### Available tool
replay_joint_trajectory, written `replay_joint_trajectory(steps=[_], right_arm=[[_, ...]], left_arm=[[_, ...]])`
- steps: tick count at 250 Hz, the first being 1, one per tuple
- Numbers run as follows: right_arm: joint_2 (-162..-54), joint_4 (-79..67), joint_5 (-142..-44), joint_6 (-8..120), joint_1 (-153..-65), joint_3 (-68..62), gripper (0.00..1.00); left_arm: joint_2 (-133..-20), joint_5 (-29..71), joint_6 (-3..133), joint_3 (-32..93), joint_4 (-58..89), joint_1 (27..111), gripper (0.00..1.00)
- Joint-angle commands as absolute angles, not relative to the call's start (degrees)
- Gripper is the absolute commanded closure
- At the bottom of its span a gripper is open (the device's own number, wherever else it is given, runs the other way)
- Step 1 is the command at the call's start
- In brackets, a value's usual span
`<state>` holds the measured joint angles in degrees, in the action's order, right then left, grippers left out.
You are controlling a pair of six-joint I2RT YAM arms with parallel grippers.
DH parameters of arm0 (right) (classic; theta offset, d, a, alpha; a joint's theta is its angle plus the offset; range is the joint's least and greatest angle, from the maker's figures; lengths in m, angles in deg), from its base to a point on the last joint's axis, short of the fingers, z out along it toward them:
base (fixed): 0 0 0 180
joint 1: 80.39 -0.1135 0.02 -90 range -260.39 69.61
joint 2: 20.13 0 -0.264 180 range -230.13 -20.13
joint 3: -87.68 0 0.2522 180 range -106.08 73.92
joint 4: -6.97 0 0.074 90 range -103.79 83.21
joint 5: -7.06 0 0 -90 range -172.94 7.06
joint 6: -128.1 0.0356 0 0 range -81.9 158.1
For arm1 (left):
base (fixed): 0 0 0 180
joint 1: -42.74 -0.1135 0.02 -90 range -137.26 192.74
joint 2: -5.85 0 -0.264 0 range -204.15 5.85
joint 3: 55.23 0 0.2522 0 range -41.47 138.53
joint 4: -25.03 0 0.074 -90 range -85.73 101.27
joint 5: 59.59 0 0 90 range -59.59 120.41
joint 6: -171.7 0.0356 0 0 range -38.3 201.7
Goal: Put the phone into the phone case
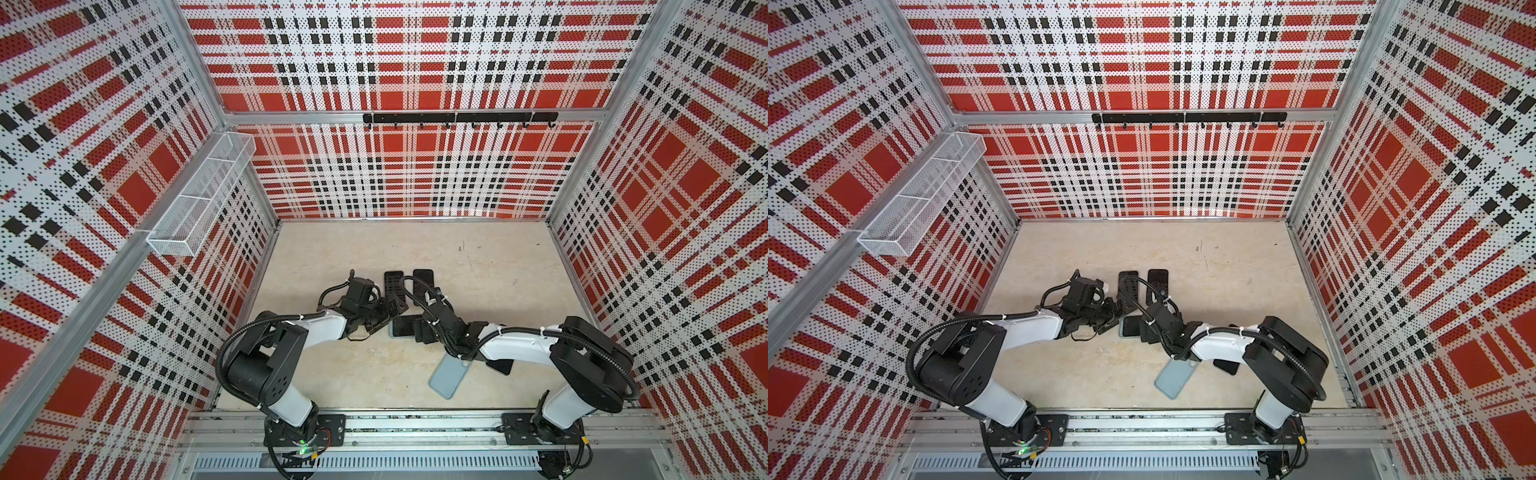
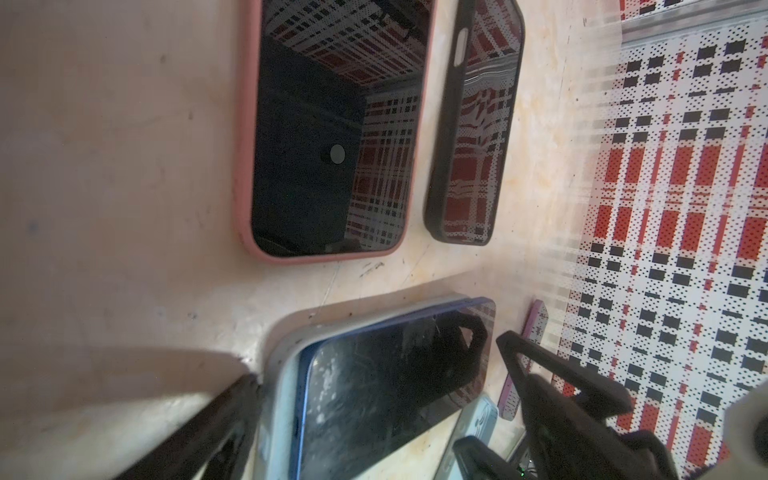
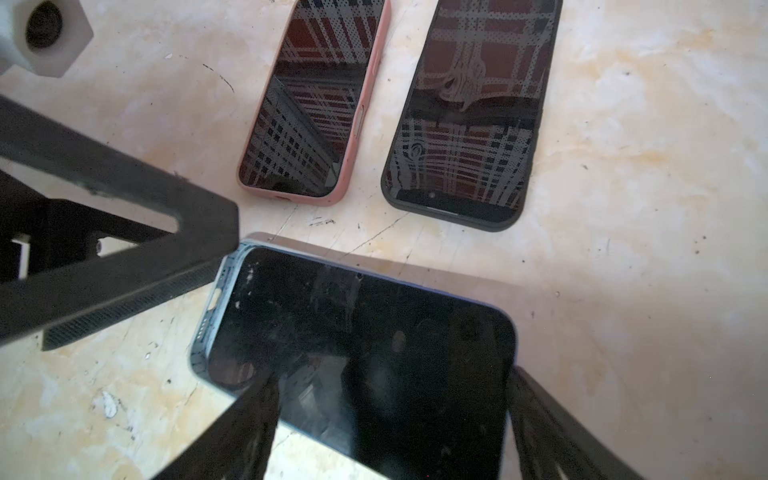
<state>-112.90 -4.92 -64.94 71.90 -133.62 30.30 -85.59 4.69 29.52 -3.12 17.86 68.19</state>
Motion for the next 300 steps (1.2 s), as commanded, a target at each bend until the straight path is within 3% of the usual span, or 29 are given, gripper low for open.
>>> replay_joint_trajectory(steps=[1, 78, 243, 300], right_arm=[[-112.1, -2.8, -65.3, 71.4, -132.9, 30.1, 0.15], [-110.5, -4.2, -64.0, 72.6, -132.3, 31.9, 0.14], [-117.3, 4.8, -76.0, 73.5, -132.9, 30.1, 0.23], [-111.6, -0.3, -68.9, 75.7, -133.0, 31.1, 0.17]], left_arm=[[-84.5, 4.8, 29.6, -4.0, 15.7, 67.6, 0.00], [-84.3, 4.8, 29.4, -4.4, 15.7, 67.6, 0.00], [-83.8, 6.0, 28.9, -5.3, 15.5, 67.7, 0.00], [-83.3, 6.1, 28.9, -5.6, 15.5, 67.6, 0.00]])
